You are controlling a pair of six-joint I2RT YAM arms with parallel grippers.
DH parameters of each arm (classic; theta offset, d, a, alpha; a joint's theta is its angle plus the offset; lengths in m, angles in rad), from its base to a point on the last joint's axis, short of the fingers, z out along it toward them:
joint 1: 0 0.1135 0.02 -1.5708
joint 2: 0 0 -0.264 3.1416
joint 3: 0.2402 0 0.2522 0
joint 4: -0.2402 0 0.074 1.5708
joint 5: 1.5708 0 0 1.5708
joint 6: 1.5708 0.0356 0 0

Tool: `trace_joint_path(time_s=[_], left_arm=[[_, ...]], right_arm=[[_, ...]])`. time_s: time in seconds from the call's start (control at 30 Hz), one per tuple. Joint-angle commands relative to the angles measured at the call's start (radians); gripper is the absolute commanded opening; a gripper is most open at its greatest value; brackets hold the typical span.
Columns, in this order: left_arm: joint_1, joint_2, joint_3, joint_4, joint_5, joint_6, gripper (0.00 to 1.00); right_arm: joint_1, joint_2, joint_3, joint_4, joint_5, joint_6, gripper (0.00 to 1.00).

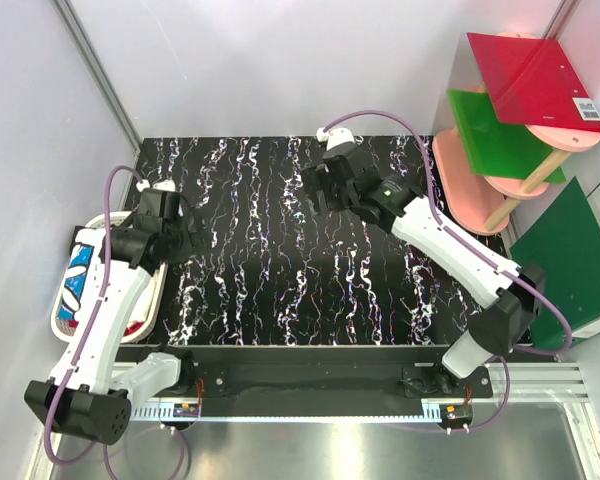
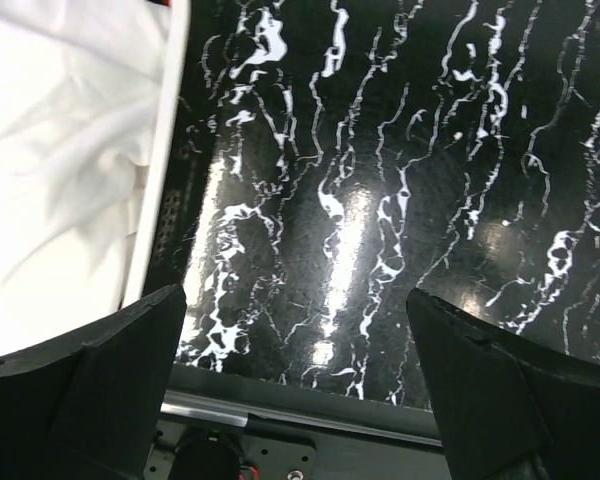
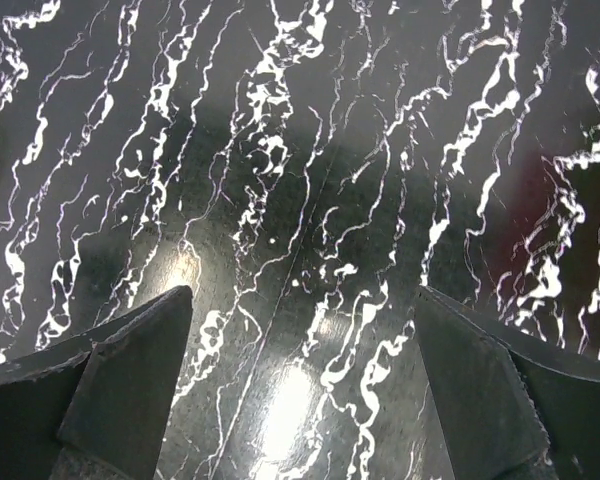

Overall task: Fold and stack the t-shirts
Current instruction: Grab crumpled tshirt from bin with the left arm

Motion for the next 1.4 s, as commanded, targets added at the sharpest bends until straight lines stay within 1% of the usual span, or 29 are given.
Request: trace_joint_path(time_s=[0.0,0.07,0.1,0.13,0.2,0.23,0.3,0.33,0.37,0.43,0.53,0.6,0.63,0.77,0.87,0.93,1.1,1.17,1.2,1.3,1.33,1.37], left_arm=[[-0.004,0.034,0.039,0.051,0.097,0.047,0.99],[-0.01,0.07,0.034,0.045,0.088,0.064,0.99],[-0.012,0.086,0.042,0.036,0.06,0.065,0.99],[-0.012,0.125,0.053,-0.007,-0.028,0.055,0.99],[-0.012,0.171,0.103,-0.052,-0.108,0.036,0.99],[-0.012,0.219,0.125,-0.102,-0.204,0.022,0.99],[-0.012,0.262,0.19,-0.151,-0.3,-0.013,0.99],[-0.01,0.297,0.209,-0.194,-0.396,-0.027,0.99],[-0.007,0.314,0.247,-0.213,-0.438,-0.042,0.99],[0.007,0.362,0.272,-0.243,-0.483,-0.065,0.99],[0.057,0.405,0.278,-0.247,-0.475,-0.07,0.99],[0.132,0.416,0.266,-0.24,-0.449,-0.073,0.99],[0.158,0.414,0.26,-0.228,-0.414,-0.07,0.99],[0.315,0.409,0.218,-0.211,-0.345,-0.036,0.99],[0.369,0.416,0.205,-0.21,-0.34,-0.022,0.99],[0.404,0.435,0.192,-0.205,-0.307,-0.025,0.99],[0.441,0.511,0.155,-0.169,-0.227,-0.041,0.99],[0.446,0.546,0.149,-0.155,-0.216,-0.047,0.99],[0.447,0.561,0.152,-0.144,-0.212,-0.047,0.96],[0.45,0.624,0.168,-0.135,-0.231,-0.048,0.42],[0.45,0.641,0.18,-0.135,-0.238,-0.047,0.05],[0.452,0.671,0.189,-0.139,-0.242,-0.045,0.0]], right_arm=[[-0.003,0.068,0.07,-0.006,-0.066,-0.061,1.0],[-0.003,0.098,0.093,-0.008,-0.1,-0.052,1.0],[-0.003,0.11,0.116,-0.008,-0.112,-0.051,1.0],[-0.005,0.127,0.126,-0.011,-0.127,-0.038,1.0],[-0.004,0.145,0.151,-0.014,-0.144,-0.037,1.0],[-0.005,0.156,0.156,-0.015,-0.149,-0.037,1.0],[-0.005,0.167,0.159,-0.017,-0.14,-0.044,1.0],[-0.004,0.173,0.16,-0.018,-0.134,-0.058,1.0],[-0.005,0.176,0.16,-0.021,-0.127,-0.066,1.0],[-0.003,0.183,0.16,-0.021,-0.118,-0.095,1.0],[-0.007,0.194,0.156,-0.024,-0.1,-0.132,1.0],[-0.016,0.197,0.151,-0.026,-0.084,-0.141,1.0],[-0.034,0.196,0.147,-0.024,-0.09,-0.137,1.0],[-0.092,0.19,0.12,-0.024,-0.135,-0.103,1.0],[-0.132,0.179,0.101,-0.021,-0.167,-0.095,1.0],[-0.148,0.174,0.088,-0.018,-0.183,-0.092,1.0],[-0.189,0.168,0.085,-0.014,-0.222,-0.081,1.0],[-0.197,0.171,0.088,-0.015,-0.236,-0.075,1.0],[-0.2,0.174,0.088,-0.012,-0.247,-0.072,1.0],[-0.203,0.177,0.088,-0.012,-0.252,-0.071,1.0],[-0.203,0.177,0.087,-0.012,-0.255,-0.071,1.0],[-0.203,0.177,0.087,-0.012,-0.256,-0.071,1.0]])
